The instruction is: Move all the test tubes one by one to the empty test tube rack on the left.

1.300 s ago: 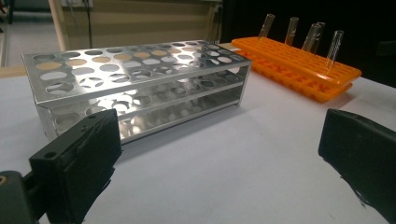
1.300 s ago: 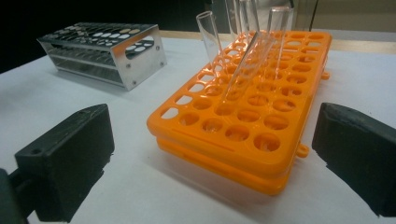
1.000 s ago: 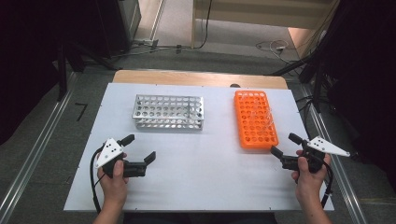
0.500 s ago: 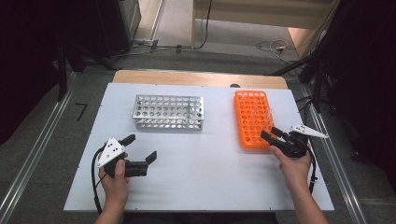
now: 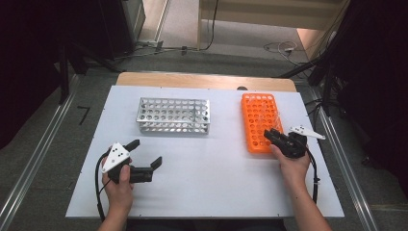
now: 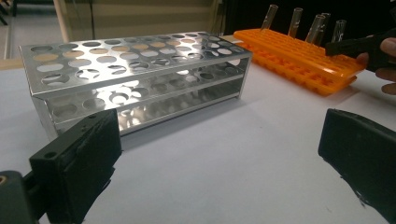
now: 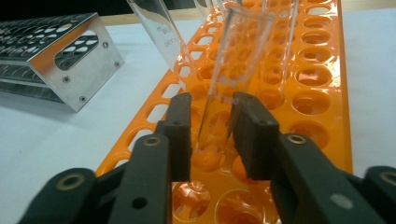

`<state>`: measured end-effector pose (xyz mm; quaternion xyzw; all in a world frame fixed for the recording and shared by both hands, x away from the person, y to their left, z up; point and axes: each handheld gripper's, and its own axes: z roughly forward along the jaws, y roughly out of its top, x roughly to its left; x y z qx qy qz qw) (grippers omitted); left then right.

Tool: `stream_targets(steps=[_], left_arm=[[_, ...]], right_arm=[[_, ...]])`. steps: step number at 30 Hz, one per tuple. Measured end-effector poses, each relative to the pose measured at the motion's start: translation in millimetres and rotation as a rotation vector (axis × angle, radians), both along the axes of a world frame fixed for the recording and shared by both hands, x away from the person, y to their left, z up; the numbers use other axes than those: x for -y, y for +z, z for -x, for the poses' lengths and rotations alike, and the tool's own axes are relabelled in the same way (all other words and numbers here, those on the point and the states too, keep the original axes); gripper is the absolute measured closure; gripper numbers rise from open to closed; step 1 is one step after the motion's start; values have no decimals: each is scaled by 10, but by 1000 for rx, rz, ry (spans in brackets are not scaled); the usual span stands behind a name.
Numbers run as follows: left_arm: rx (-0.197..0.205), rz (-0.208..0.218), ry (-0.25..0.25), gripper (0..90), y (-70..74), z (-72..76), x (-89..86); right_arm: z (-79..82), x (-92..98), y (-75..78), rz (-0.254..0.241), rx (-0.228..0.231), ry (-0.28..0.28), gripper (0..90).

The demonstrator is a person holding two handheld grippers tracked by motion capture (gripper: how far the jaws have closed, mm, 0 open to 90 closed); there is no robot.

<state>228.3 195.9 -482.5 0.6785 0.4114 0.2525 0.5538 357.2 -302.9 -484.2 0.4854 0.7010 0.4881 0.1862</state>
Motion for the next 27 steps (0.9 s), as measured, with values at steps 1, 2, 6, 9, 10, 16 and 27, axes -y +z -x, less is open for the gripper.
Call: stream_targets(steps=[1, 2, 6, 9, 10, 16, 27], left_arm=[[-2, -4, -1, 0, 1, -1, 5], [-2, -2, -2, 0, 1, -1, 12], [-1, -3, -5, 0, 6, 1, 29], [-3, -1, -8, 0, 10, 7, 35], [-2, 0, -11, 0, 12, 7, 38], [5, -3, -21, 0, 36, 14, 69], [13, 5, -74, 0, 201, 12, 202]], right_arm=[[-3, -2, -5, 6, 4, 5, 724], [-6, -4, -8, 10, 6, 11, 736], [-13, -18, -1, 24, 18, 39, 742], [-3, -16, 22, 31, 42, 40, 743], [4, -4, 41, 25, 46, 35, 743], [60, 37, 214, 5, 110, 40, 744], [205, -34, 481, -7, 155, 103, 743]])
